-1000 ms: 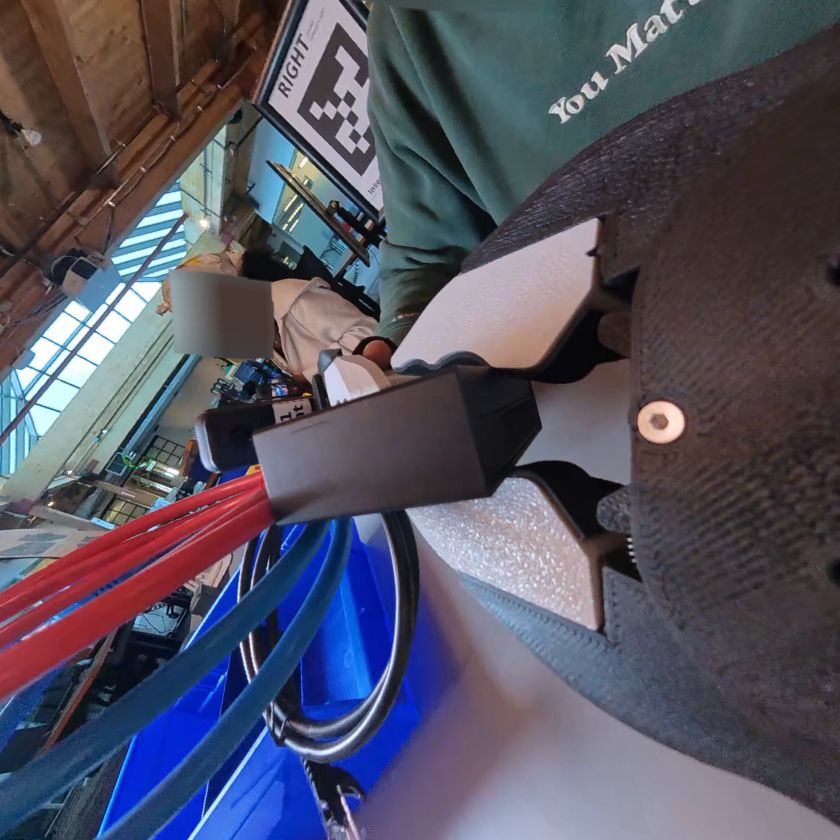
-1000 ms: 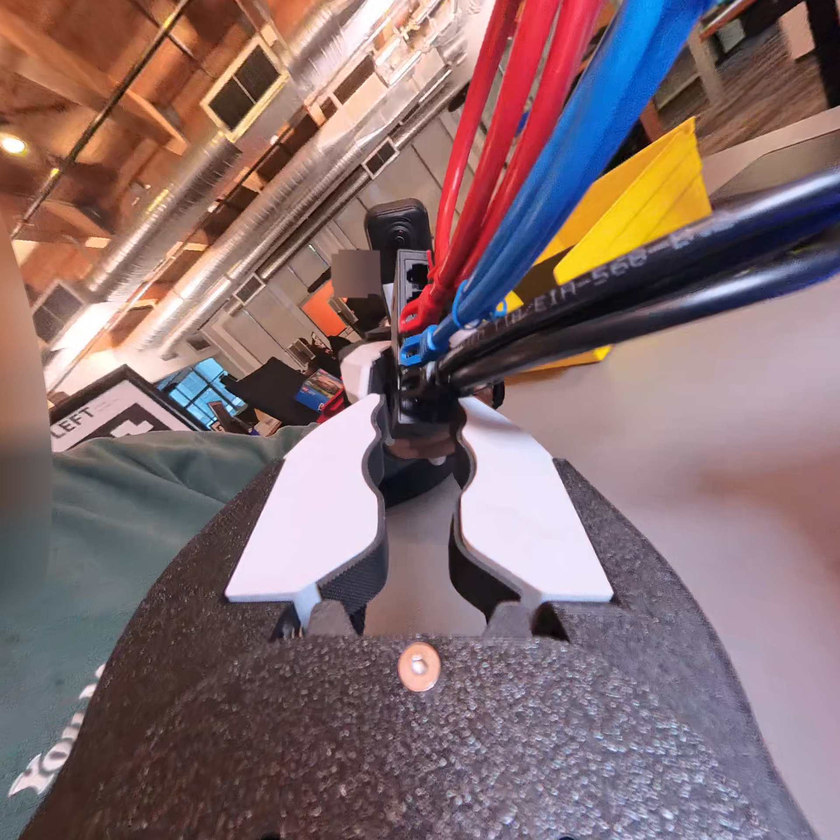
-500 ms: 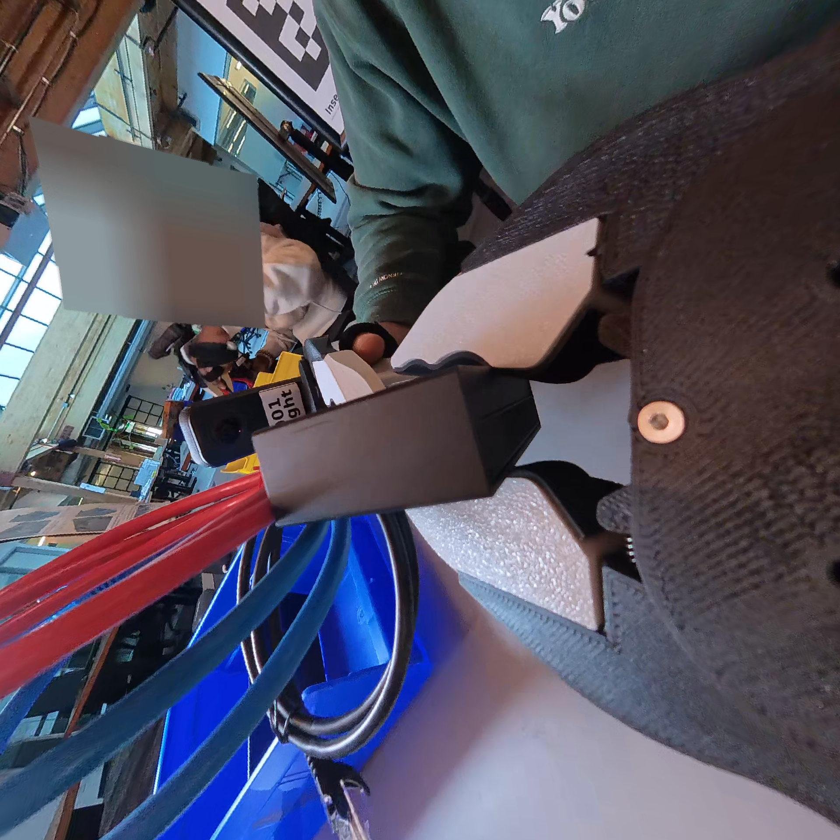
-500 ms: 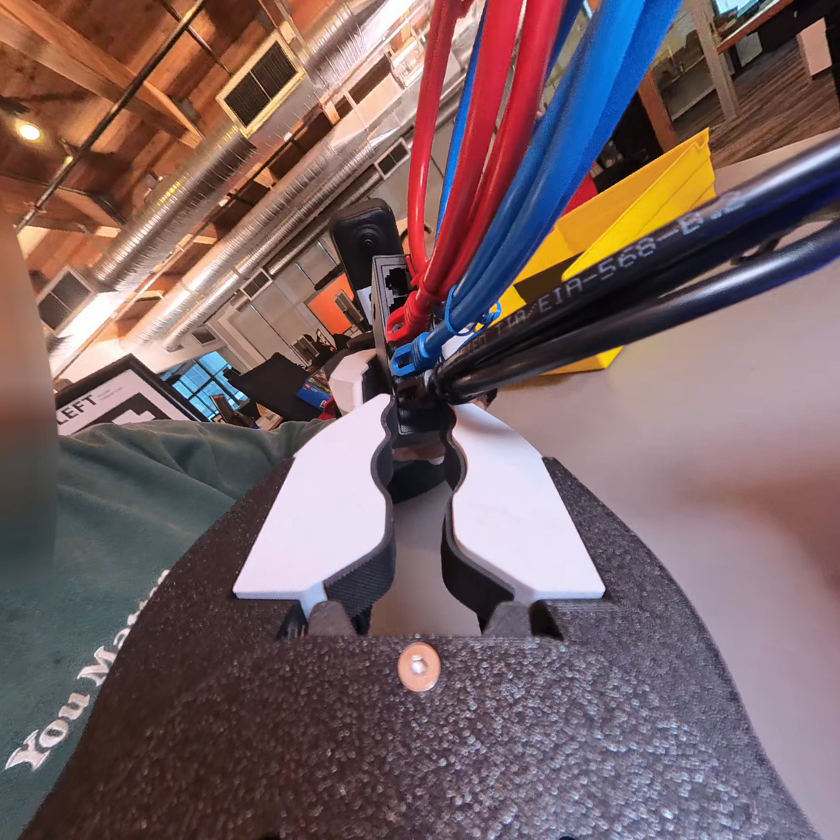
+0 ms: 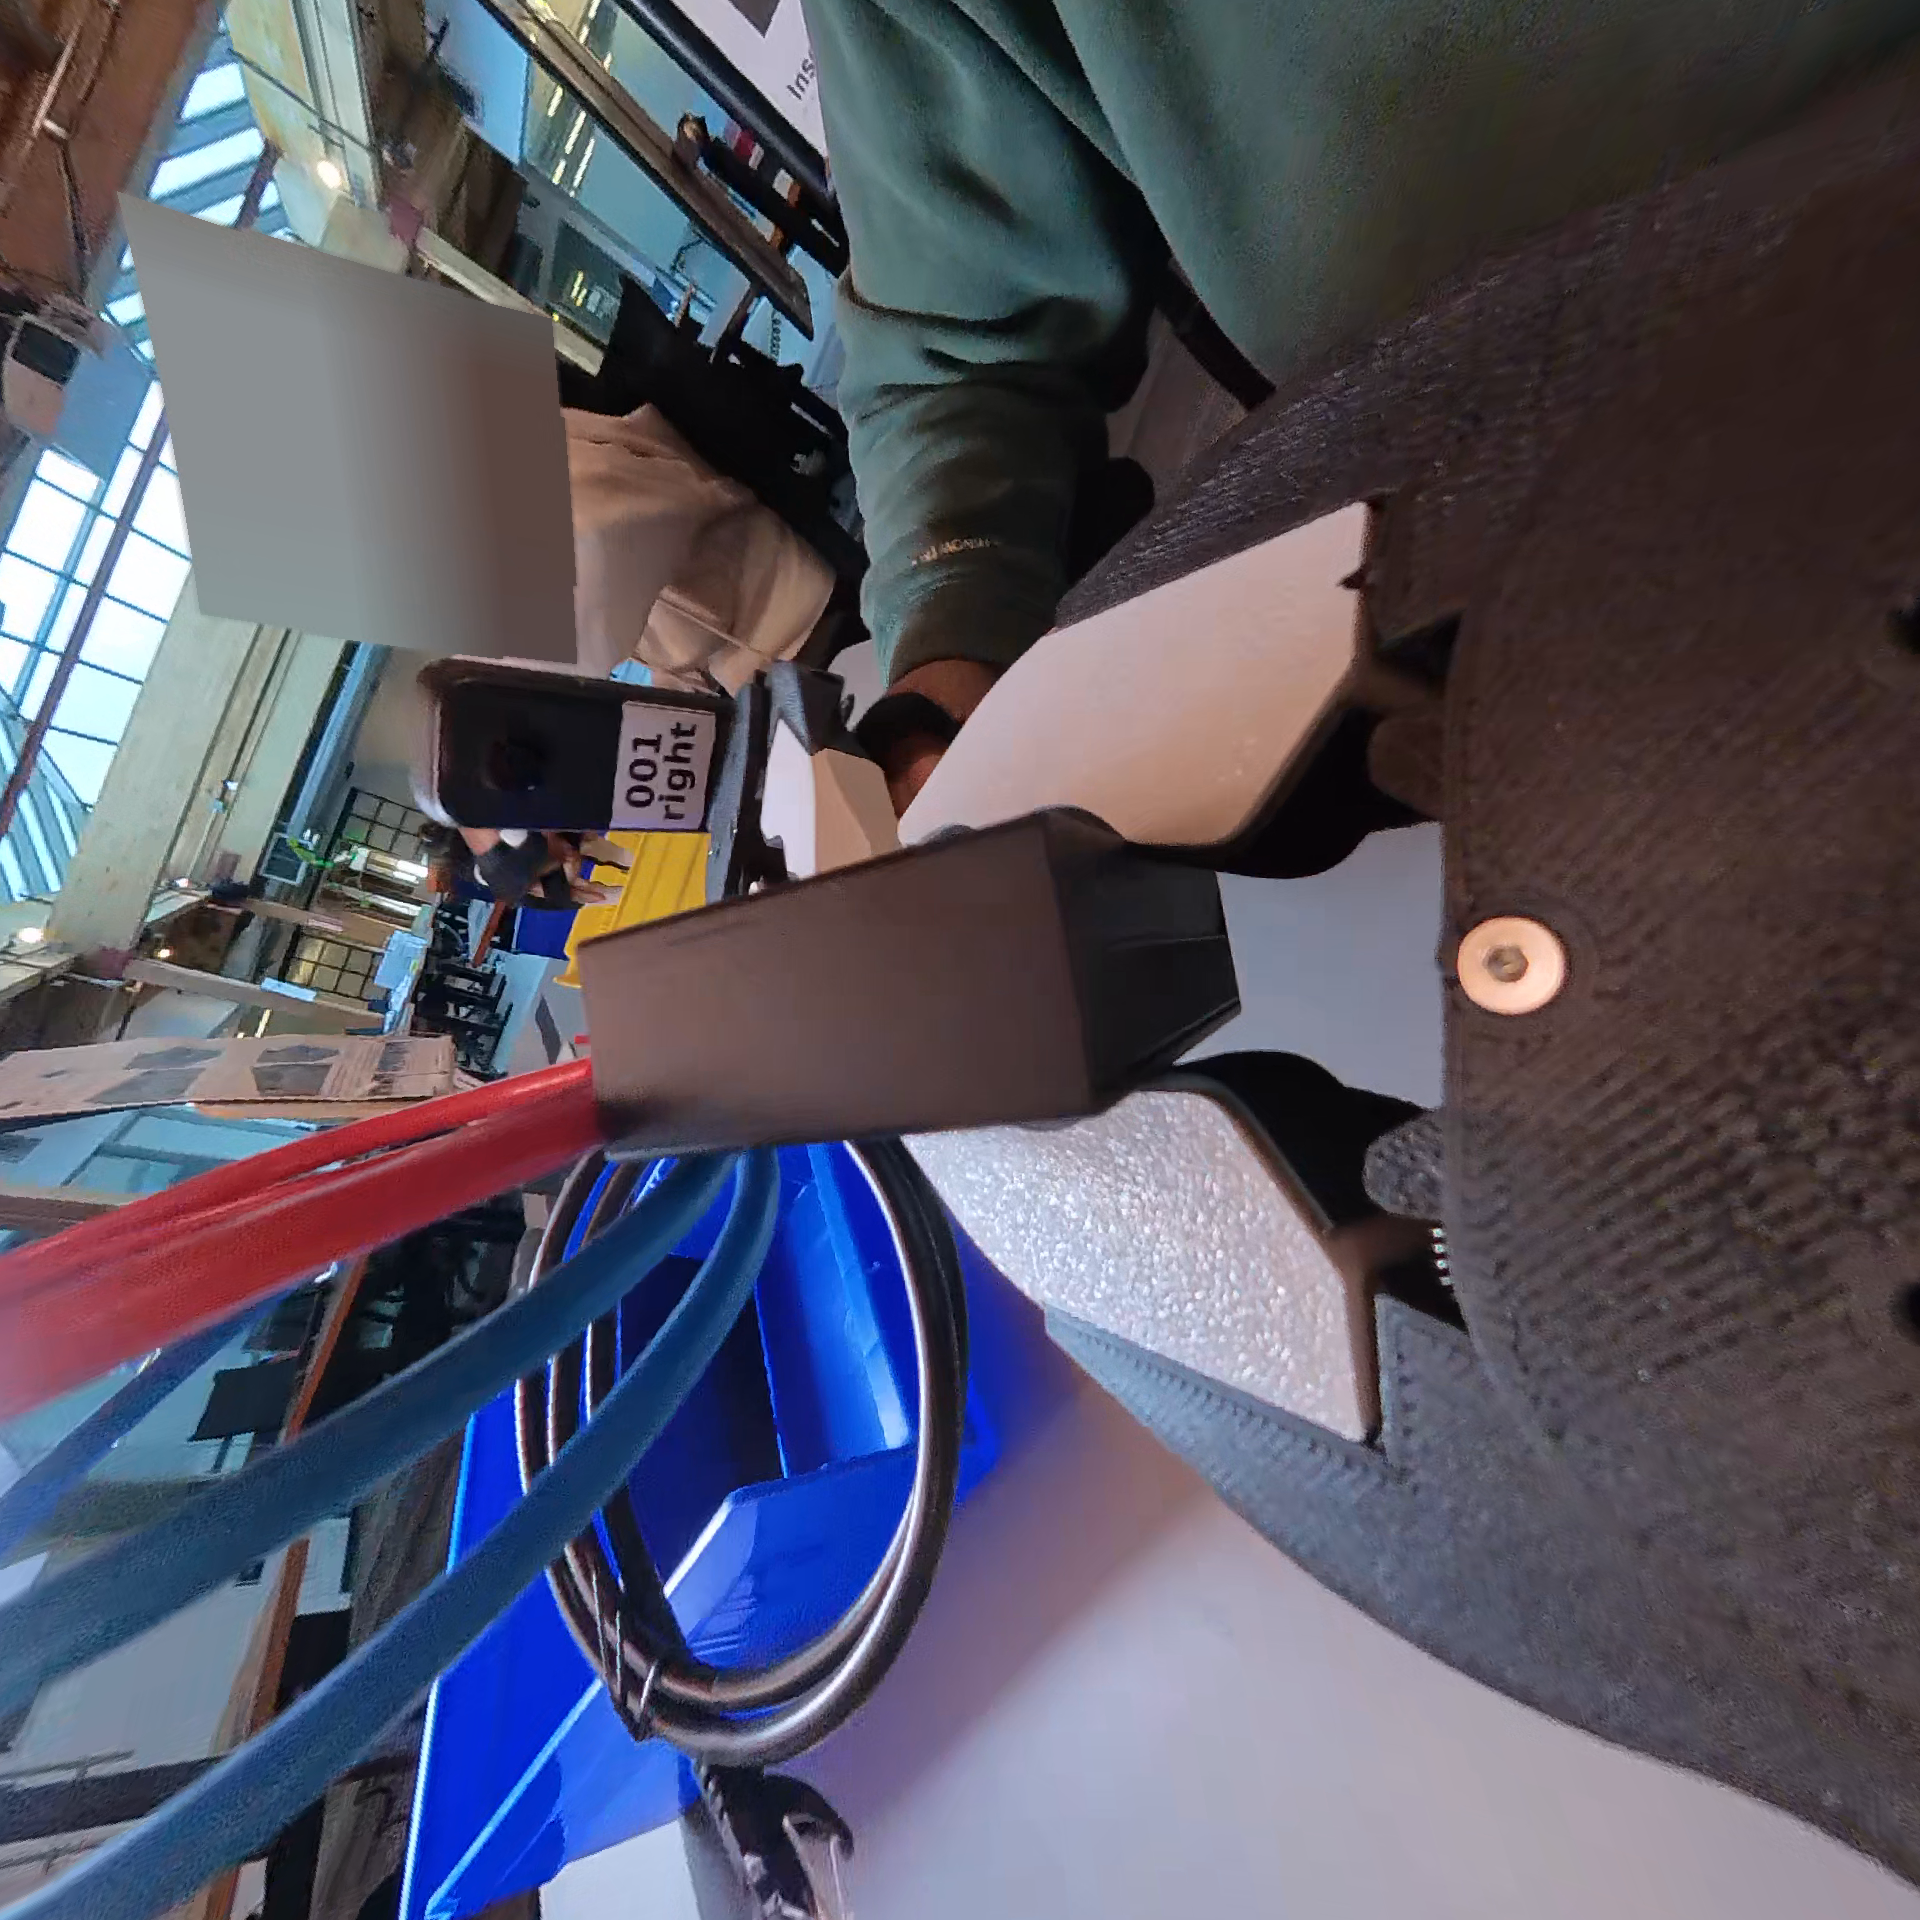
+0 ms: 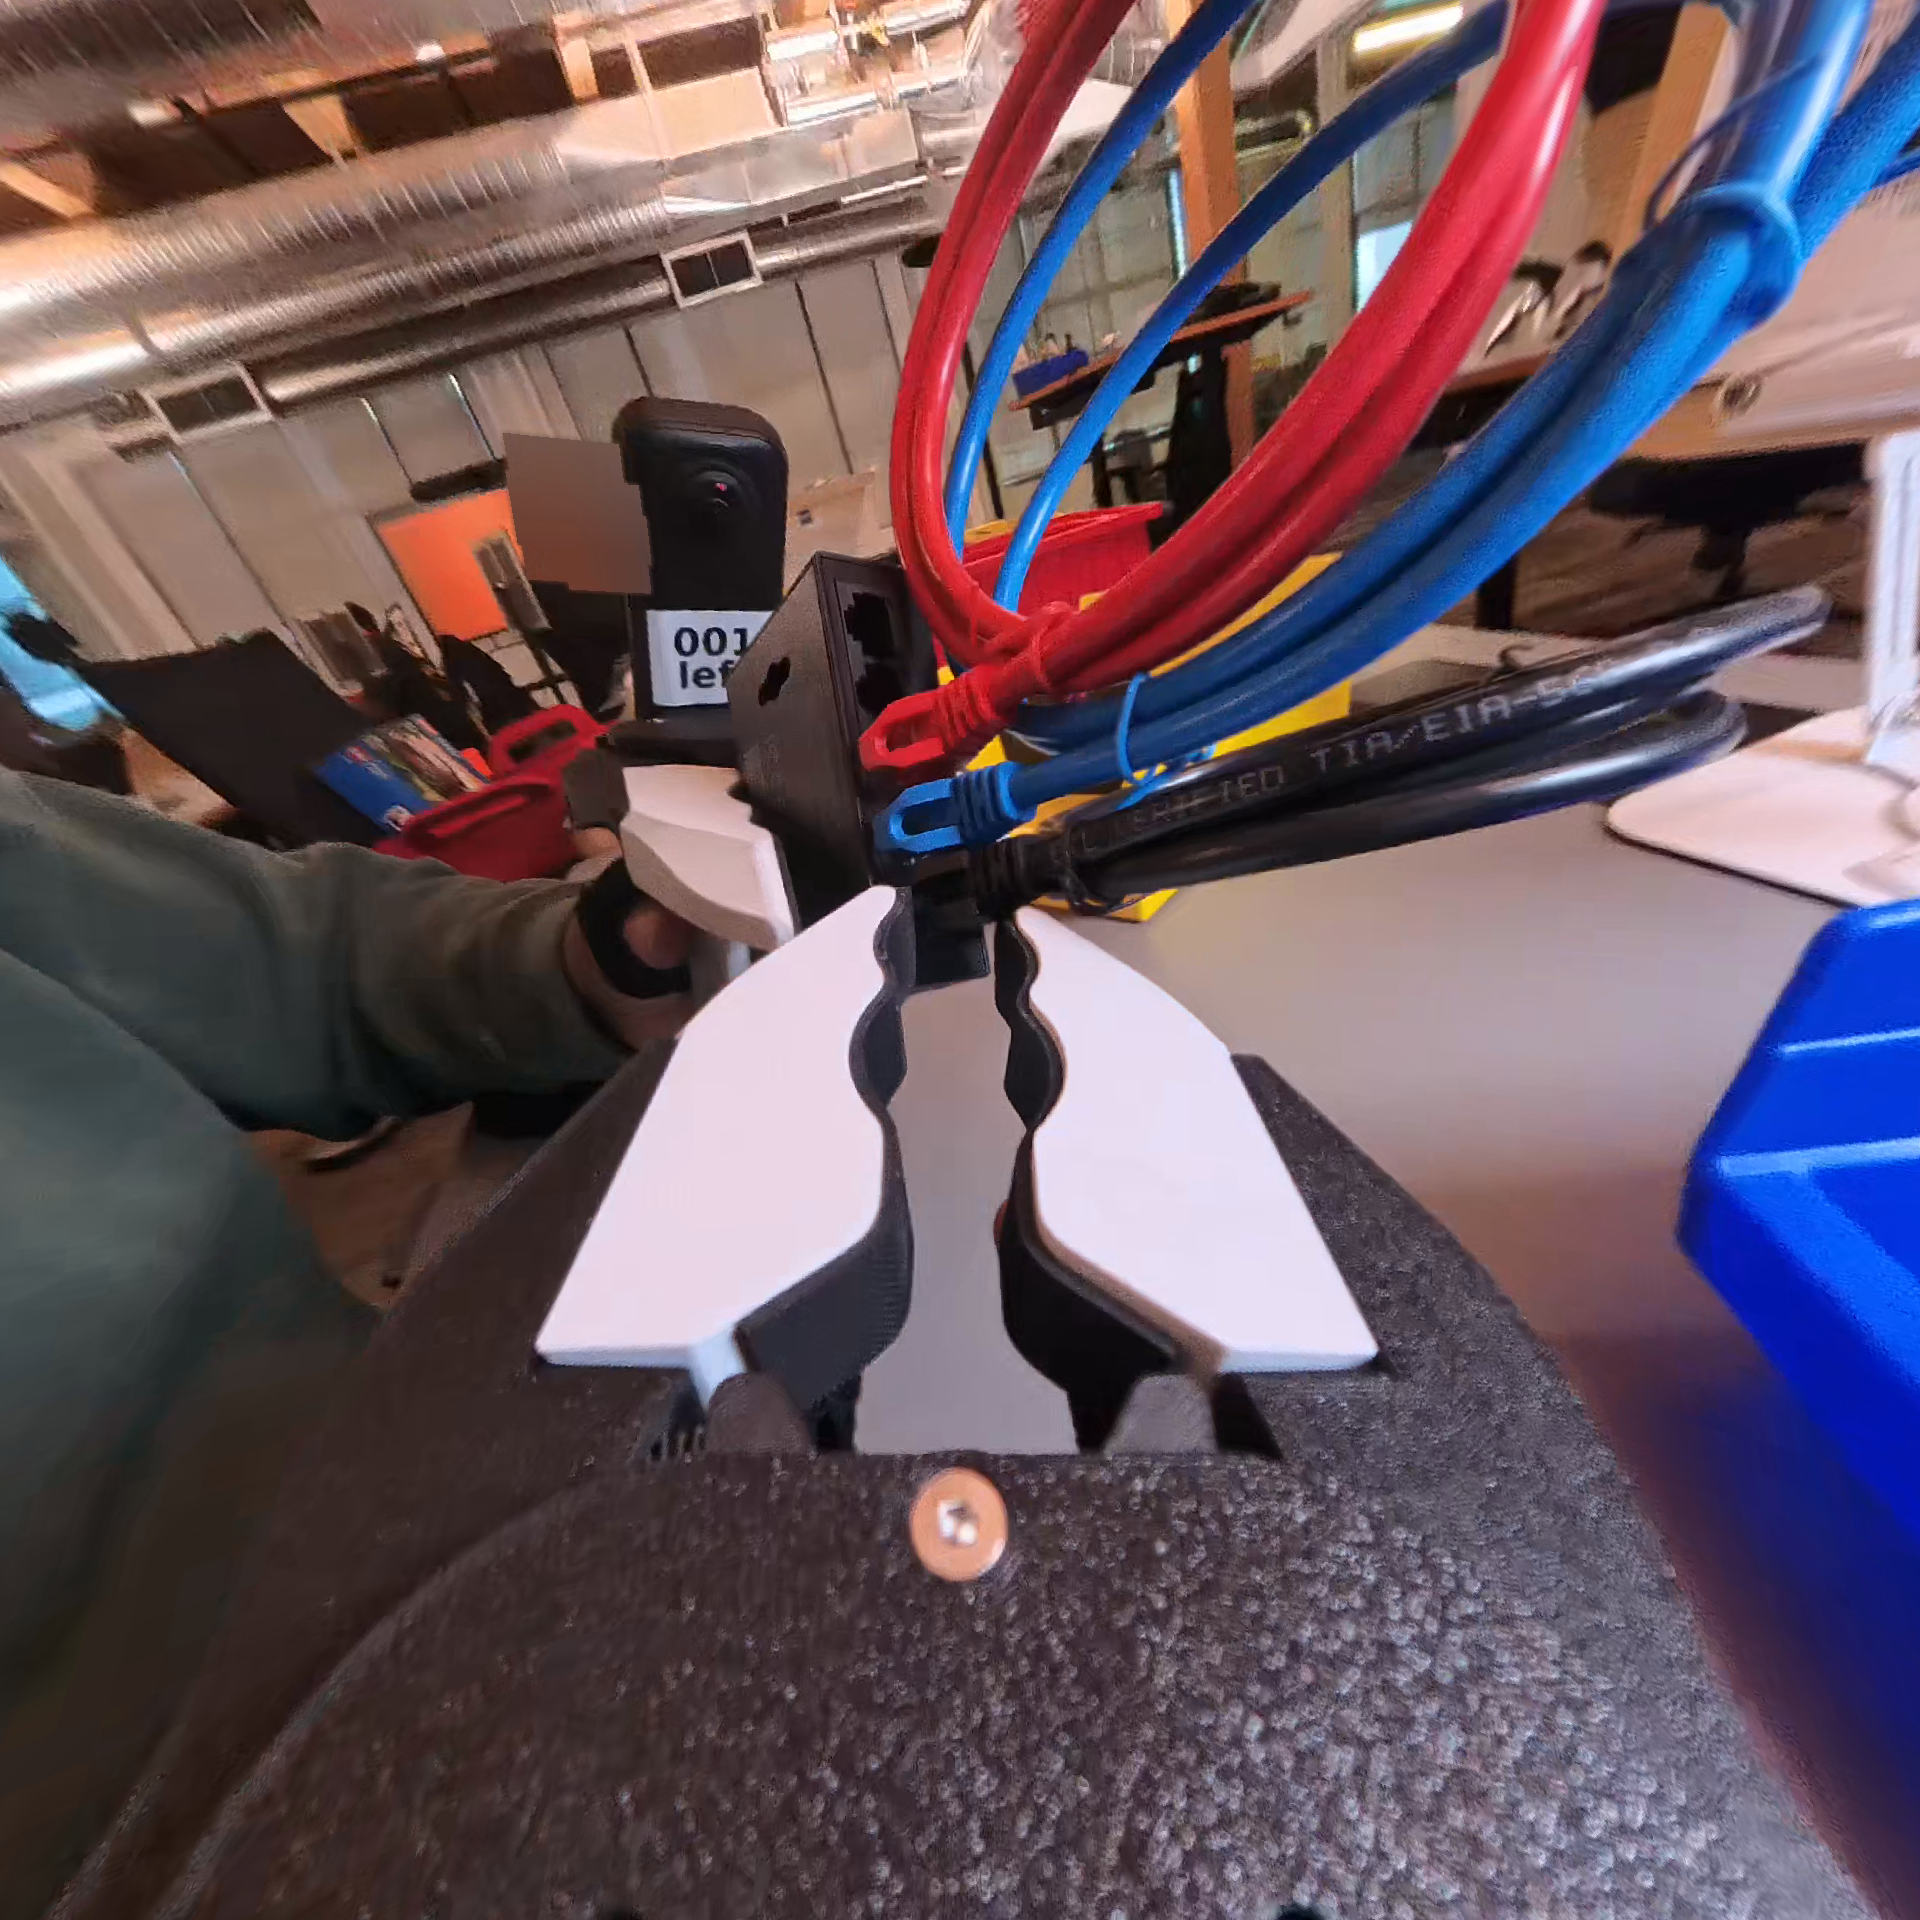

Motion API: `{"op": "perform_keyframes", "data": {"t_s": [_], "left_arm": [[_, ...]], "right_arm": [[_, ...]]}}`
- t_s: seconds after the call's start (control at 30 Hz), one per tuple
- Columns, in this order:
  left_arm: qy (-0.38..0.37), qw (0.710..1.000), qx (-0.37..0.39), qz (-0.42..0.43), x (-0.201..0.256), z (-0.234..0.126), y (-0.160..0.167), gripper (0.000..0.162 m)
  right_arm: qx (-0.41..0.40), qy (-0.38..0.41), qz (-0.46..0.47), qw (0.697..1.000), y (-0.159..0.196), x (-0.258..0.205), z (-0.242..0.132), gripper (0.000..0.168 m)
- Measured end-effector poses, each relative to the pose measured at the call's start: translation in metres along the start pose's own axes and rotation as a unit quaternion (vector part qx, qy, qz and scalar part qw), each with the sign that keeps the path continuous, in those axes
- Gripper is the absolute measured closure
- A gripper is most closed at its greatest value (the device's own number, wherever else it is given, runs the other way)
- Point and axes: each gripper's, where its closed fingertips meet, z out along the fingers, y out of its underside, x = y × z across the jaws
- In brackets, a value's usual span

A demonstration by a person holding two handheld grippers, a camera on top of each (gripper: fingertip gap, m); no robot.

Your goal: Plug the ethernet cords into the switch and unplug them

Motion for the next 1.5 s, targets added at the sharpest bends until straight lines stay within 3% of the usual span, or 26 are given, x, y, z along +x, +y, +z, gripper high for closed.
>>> {"op": "perform_keyframes", "data": {"t_s": [0.03, 0.07, 0.13, 0.3, 0.4, 0.5, 0.7, 0.83, 0.97, 1.2, 1.37, 1.5], "left_arm": [[-0.002, 1.000, 0.005, 0.001, 0.001, 0.000, -0.002, 0.122], [-0.020, 1.000, 0.006, 0.009, -0.002, -0.001, -0.003, 0.122], [-0.012, 1.000, 0.013, 0.016, 0.001, -0.003, -0.006, 0.123], [0.033, 0.998, 0.039, -0.023, 0.006, -0.009, -0.017, 0.123], [0.040, 0.997, 0.052, -0.031, 0.003, -0.012, -0.020, 0.123], [0.061, 0.996, 0.052, -0.029, 0.009, -0.010, -0.019, 0.123], [0.071, 0.996, 0.047, -0.010, 0.018, -0.005, -0.015, 0.123], [0.071, 0.996, 0.045, -0.019, 0.020, -0.003, -0.014, 0.123], [0.046, 0.997, 0.055, -0.029, 0.017, -0.003, -0.014, 0.123], [0.057, 0.995, 0.084, -0.012, 0.028, -0.004, -0.022, 0.123], [0.112, 0.976, 0.173, -0.076, 0.031, -0.027, -0.055, 0.124], [0.073, 0.982, 0.164, -0.059, 0.012, -0.034, -0.059, 0.124]], "right_arm": [[0.001, 0.009, -0.026, 1.000, -0.001, -0.002, 0.000, 0.156], [-0.010, 0.025, -0.084, 0.996, 0.002, -0.005, 0.001, 0.168], [-0.005, 0.046, -0.137, 0.989, -0.001, -0.008, 0.001, 0.168], [0.014, -0.024, -0.027, 0.999, -0.007, -0.015, 0.002, 0.168], [0.020, -0.064, 0.057, 0.996, -0.006, -0.014, 0.000, 0.144], [0.037, -0.084, 0.117, 0.989, -0.010, -0.014, 0.002, 0.137], [0.057, -0.134, 0.157, 0.977, -0.018, -0.024, 0.000, 0.153], [0.042, -0.115, 0.104, 0.987, -0.016, -0.024, -0.001, 0.154], [0.035, -0.044, 0.013, 0.998, -0.016, -0.019, -0.001, 0.153], [0.041, 0.012, -0.113, 0.993, -0.025, -0.028, -0.005, 0.153], [0.100, 0.061, -0.063, 0.991, -0.051, 0.002, -0.027, 0.155], [0.069, 0.040, -0.077, 0.994, -0.061, -0.005, -0.025, 0.154]]}}
